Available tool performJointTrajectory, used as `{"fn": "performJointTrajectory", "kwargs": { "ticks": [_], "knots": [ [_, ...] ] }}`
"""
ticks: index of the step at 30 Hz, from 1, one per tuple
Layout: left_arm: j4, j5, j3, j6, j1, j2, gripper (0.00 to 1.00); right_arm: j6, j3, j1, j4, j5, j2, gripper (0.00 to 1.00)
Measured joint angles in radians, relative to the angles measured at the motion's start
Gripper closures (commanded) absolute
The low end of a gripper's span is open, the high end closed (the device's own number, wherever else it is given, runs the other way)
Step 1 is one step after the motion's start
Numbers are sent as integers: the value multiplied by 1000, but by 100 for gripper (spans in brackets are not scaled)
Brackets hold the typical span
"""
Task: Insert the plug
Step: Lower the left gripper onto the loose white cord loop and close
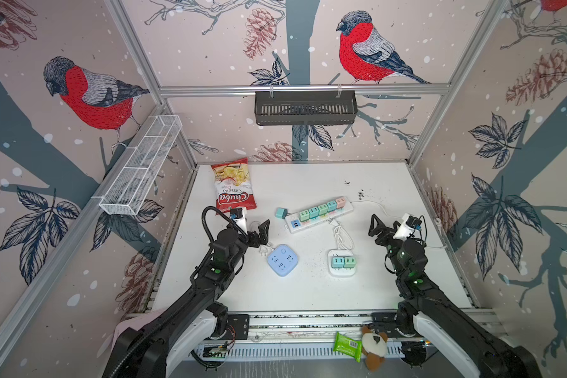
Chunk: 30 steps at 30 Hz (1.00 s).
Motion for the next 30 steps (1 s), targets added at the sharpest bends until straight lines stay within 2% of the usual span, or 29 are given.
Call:
{"fn": "performJointTrajectory", "kwargs": {
  "ticks": [6, 10, 14, 21, 30],
  "knots": [
    [-207, -203, 149, -288, 2, 167, 10, 0, 9, 0, 0, -8, 17, 0],
    [-343, -258, 189, -458, 2, 243, 17, 0, 10, 0, 0, -8, 16, 0],
    [-444, -296, 235, -591, 0, 294, 18, 0, 10, 0, 0, -8, 15, 0],
    [-525, -336, 307, -670, -41, 421, 21, 0, 10, 0, 0, -8, 18, 0],
    [-654, -397, 523, -698, -132, 678, 22, 0, 11, 0, 0, -8, 19, 0]
  ]
}}
